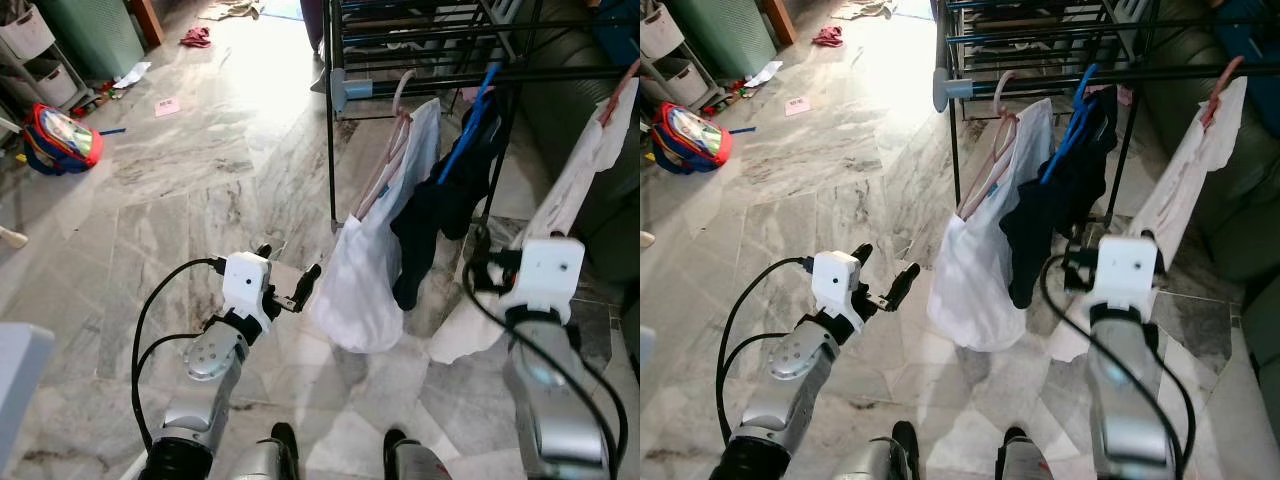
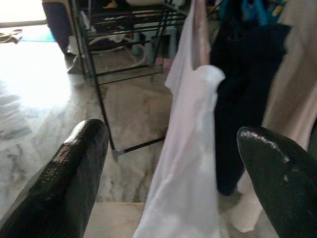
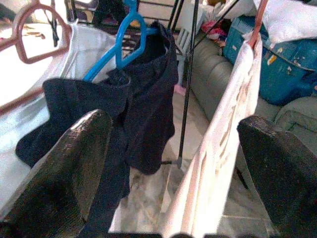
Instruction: Hang hanger
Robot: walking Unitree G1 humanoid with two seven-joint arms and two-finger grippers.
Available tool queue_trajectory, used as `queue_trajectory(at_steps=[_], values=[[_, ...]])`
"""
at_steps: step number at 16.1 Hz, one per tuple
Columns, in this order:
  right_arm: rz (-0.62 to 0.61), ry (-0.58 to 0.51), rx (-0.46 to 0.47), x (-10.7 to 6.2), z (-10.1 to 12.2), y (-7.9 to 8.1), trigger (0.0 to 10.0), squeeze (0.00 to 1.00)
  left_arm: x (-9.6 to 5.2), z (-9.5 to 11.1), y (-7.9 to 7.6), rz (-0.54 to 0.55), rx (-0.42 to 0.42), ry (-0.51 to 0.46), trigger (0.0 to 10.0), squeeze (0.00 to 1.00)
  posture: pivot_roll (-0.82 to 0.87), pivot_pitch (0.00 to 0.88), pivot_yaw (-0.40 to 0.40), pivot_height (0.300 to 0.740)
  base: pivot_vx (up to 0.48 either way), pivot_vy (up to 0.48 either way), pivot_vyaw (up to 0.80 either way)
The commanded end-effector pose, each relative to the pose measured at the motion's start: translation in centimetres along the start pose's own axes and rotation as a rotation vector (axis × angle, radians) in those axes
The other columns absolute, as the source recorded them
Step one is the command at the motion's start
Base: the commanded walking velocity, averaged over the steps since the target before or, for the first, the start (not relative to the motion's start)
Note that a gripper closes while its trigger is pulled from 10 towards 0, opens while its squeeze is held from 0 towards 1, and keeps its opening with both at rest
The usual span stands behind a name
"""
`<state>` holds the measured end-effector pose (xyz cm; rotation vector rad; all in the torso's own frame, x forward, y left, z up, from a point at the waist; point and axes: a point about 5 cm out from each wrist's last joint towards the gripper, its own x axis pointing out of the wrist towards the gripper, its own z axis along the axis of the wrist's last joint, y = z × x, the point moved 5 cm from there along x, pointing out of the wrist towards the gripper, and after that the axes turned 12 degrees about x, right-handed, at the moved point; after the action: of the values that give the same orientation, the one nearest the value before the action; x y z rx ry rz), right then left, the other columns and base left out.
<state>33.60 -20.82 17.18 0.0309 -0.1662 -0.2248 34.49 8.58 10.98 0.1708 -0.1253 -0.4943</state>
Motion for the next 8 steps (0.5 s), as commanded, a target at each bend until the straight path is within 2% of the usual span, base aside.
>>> queue_trajectory(at_steps=[1,2,4,5,8], values=[[0.012,0.023,0.008,0.3,-0.4,0.3,10.0,0.0,-0.1,0.5,0.1,-0.028,0.01,-0.014,10.0,0.0,-0.06,0.299,0.114,0.74,0.0,0.0,0.0],[0.03,0.019,0.02,1.1,-0.1,0.9,10.0,0.0,-0.1,1.0,-0.1,-0.052,-0.001,-0.021,10.0,0.0,-0.05,0.308,0.116,0.74,0.0,0.0,0.0],[0.057,0.016,0.033,1.6,0.1,1.6,10.0,0.0,-0.1,1.1,0.4,-0.043,0.001,-0.009,10.0,0.0,-0.04,0.314,0.117,0.74,0.0,0.0,0.0],[0.068,0.021,0.027,1.4,-0.2,2.0,10.0,0.0,-0.2,1.5,1.1,-0.011,0.002,-0.022,10.0,0.0,-0.03,0.314,0.118,0.74,0.442,0.0,0.0],[0.068,0.042,0.044,0.9,-1.0,2.2,10.0,0.0,-0.2,1.7,1.3,-0.006,0.002,-0.027,10.0,0.0,-0.03,0.311,0.122,0.74,0.439,0.0,0.0]])
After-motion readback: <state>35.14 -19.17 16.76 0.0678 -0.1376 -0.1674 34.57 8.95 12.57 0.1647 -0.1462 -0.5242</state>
